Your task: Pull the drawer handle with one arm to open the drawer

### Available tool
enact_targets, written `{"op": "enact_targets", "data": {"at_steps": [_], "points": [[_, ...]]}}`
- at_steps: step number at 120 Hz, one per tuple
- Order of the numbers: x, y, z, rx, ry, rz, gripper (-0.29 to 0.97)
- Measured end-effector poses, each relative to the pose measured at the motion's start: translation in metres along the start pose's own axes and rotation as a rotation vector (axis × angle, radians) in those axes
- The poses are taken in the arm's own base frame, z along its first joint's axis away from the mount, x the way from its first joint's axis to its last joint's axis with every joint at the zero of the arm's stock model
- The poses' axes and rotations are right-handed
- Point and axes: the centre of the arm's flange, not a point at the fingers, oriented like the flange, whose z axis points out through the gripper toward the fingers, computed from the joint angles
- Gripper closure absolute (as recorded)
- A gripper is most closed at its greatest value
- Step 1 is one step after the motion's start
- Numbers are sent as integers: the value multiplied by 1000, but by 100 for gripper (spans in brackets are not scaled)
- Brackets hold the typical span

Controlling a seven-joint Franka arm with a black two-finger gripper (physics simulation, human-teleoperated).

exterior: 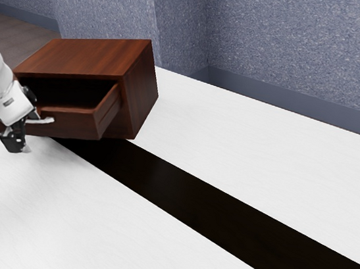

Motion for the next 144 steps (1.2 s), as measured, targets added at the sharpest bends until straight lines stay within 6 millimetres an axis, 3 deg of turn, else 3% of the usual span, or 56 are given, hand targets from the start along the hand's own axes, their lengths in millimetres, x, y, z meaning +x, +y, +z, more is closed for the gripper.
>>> {"op": "enact_targets", "data": {"at_steps": [58, 96, 118, 126, 133, 141, 144], "points": [[-1, 26, -9, 1, -2, -12, 0], [-1, 27, -13, 9, -1, -20, 2], [-2, 25, -26, 34, 3, -27, 5], [-2, 26, -38, 52, 5, -29, 4], [8, 28, -62, 68, 9, -25, 3], [38, 18, -109, 73, 19, -40, 2], [59, 14, -136, 77, 27, -39, 2]]}}
